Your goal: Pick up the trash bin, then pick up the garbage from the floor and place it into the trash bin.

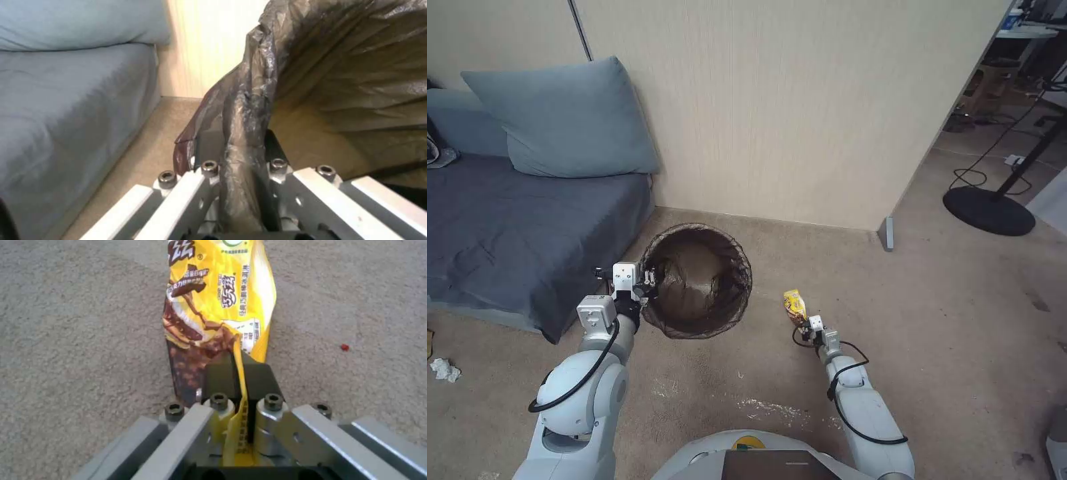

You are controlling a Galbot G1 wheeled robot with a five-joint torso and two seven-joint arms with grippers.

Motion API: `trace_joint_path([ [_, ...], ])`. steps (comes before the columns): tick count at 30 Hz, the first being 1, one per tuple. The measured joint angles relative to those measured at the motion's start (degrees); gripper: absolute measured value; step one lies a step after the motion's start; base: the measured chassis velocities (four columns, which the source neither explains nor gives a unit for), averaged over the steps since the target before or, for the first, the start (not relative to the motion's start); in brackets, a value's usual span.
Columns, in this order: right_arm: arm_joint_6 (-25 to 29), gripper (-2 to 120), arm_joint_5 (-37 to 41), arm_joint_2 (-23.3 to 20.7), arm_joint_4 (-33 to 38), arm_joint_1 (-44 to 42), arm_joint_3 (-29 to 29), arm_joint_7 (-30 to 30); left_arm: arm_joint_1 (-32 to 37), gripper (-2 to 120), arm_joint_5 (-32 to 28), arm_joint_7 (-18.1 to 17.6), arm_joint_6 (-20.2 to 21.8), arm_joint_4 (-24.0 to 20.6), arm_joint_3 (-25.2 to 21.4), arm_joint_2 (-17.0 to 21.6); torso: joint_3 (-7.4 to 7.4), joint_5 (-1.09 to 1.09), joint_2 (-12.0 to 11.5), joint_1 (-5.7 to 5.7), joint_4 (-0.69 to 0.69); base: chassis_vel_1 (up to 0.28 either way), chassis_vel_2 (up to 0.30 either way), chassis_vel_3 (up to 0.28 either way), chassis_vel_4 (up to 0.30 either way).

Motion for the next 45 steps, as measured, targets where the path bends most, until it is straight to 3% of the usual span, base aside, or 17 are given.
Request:
trace_joint_path([
  [5,0.21,0,0.49,-0.15,2.11,-0.57,0.11,0.14,0.05,3,0.20,0.00,-0.01,-0.09,0.17,-0.06,0.00,0.00,0.00,0.00,0.00,0.000,0.000,0.000,0.000],
  [9,-0.58,0,2.70,-1.02,8.41,-2.53,-0.18,0.17,0.14,3,0.26,0.01,-0.01,-0.23,0.23,-0.07,0.00,0.00,0.00,0.00,0.00,0.000,0.000,0.000,0.000],
  [28,-7.27,0,12.03,-7.39,54.81,-21.42,0.61,-2.63,0.20,3,0.84,0.46,-0.03,1.30,0.72,0.13,0.00,0.00,0.00,0.00,0.00,0.000,0.000,0.000,0.000],
  [37,-12.35,0,14.75,-9.91,70.02,-22.56,-1.01,-4.43,0.13,3,1.43,0.68,-0.18,1.68,0.78,0.18,0.00,-0.01,0.00,0.00,0.00,0.000,0.000,0.000,0.000],
  [45,-20.10,0,22.18,-16.96,79.24,-19.33,-6.92,-6.08,0.02,3,1.34,0.71,-0.13,1.77,0.77,0.19,0.00,0.00,0.00,0.00,0.00,0.000,0.000,0.000,0.000],
])
